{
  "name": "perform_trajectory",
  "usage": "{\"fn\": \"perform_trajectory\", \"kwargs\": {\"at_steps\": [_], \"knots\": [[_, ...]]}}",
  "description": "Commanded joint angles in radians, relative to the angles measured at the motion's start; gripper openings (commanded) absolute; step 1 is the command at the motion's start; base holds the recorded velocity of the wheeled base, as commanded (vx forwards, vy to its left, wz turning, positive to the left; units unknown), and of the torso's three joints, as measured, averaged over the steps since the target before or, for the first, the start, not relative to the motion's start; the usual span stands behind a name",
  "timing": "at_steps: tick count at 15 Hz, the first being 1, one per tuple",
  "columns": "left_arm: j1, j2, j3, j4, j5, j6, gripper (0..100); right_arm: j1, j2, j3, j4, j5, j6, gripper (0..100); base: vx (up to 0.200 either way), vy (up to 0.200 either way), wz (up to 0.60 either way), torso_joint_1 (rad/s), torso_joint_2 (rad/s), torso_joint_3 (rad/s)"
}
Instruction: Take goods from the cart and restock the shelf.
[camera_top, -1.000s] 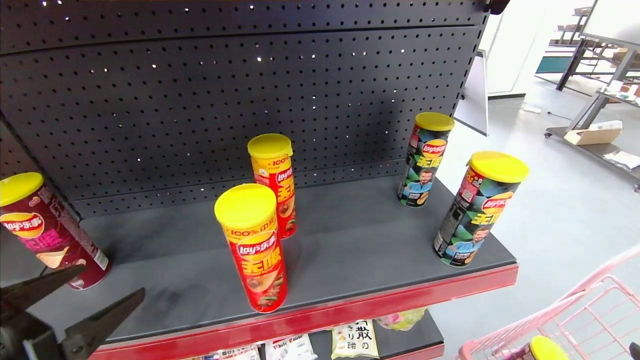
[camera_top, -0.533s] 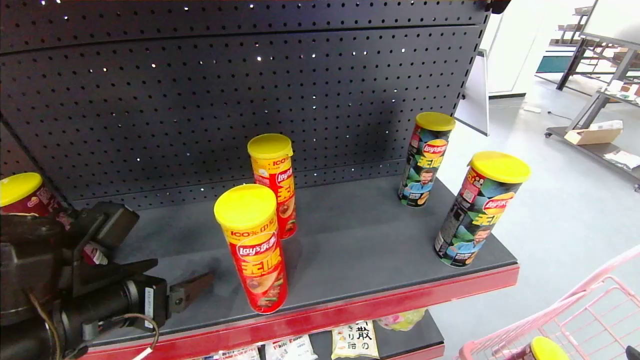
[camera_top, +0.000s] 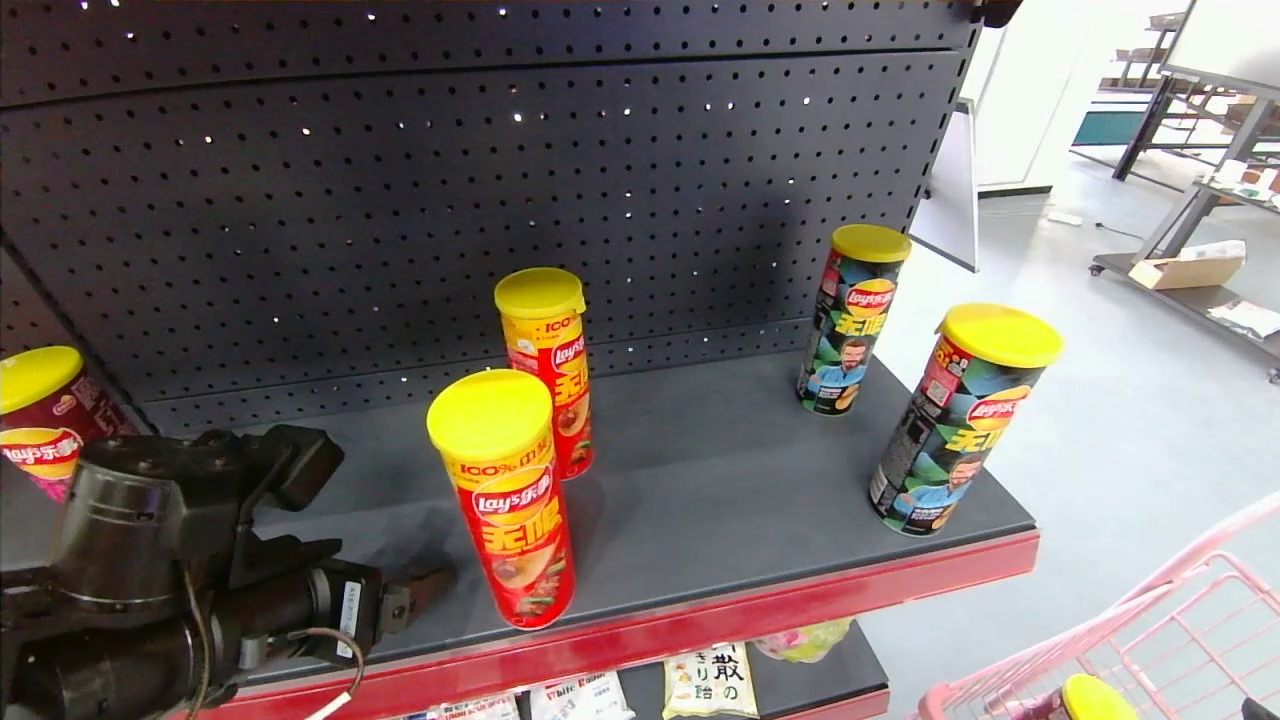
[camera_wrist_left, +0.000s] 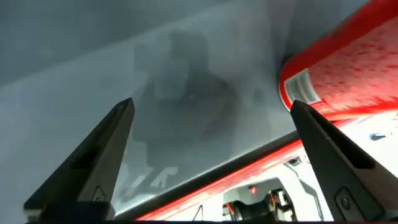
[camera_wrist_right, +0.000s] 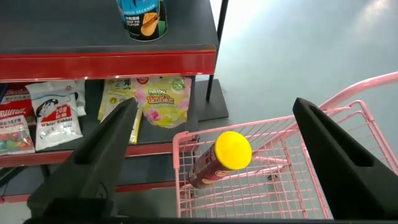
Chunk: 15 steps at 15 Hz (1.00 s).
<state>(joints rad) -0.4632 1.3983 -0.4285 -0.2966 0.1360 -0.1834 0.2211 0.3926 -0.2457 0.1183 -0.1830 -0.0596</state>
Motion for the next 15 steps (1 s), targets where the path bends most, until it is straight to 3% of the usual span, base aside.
{"fn": "perform_trajectory", "kwargs": {"at_steps": [1,15], "knots": [[0.0,0.034,-0.006,-0.001,-0.001,-0.001,100,0.0,0.003,0.0,0.0,-0.001,0.0,100,0.0,0.0,0.0,0.0,0.0,0.0],[-0.011,0.146,-0.081,-0.004,-0.001,0.005,100,0.0,0.015,-0.007,-0.002,0.0,0.0,100,0.0,0.0,0.0,0.0,0.0,0.0]]}}
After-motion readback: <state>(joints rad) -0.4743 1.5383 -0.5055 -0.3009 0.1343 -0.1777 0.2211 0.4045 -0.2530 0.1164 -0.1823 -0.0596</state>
